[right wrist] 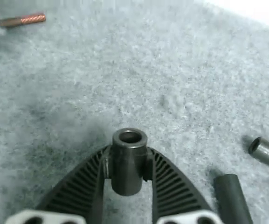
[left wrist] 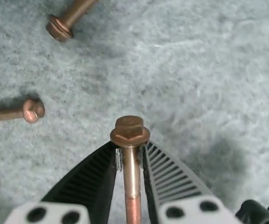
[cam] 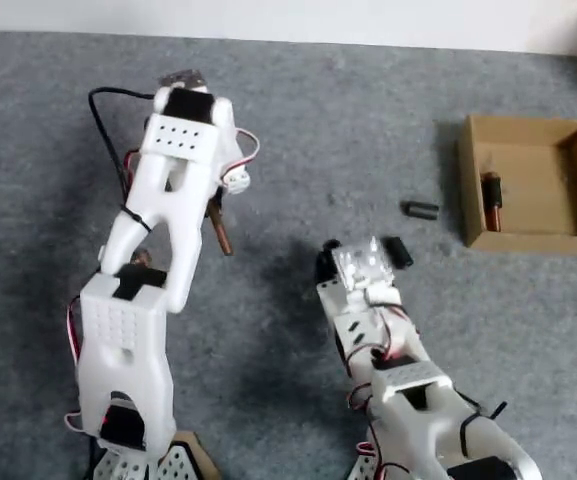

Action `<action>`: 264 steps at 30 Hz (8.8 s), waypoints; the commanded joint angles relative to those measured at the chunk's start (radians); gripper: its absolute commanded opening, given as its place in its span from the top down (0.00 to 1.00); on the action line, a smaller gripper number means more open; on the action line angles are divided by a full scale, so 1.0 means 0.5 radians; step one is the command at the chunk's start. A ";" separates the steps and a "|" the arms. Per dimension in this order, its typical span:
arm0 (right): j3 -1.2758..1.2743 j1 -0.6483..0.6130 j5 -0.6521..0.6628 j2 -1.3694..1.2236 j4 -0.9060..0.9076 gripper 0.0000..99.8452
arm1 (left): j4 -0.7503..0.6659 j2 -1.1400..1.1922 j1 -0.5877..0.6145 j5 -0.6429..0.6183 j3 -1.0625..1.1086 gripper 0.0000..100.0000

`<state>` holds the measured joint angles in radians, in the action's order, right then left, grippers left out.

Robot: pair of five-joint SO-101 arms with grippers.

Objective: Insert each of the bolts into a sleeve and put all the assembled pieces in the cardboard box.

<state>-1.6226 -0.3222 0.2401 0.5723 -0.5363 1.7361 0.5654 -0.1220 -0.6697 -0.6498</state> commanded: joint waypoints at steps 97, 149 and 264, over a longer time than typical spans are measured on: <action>-0.222 -0.446 0.021 0.060 -0.450 0.99 | -3.369 -3.125 -0.542 0.233 3.733 1.00; -0.367 -0.446 0.009 0.962 0.195 0.99 | -3.661 -3.107 -0.655 0.608 4.046 1.00; 2.987 1.487 0.457 -1.901 1.441 0.93 | -3.142 -3.107 -0.465 0.264 3.871 0.62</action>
<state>-0.1956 0.4281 0.5531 -0.4081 0.1542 0.1665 -0.9751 -0.3690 -0.5485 1.3188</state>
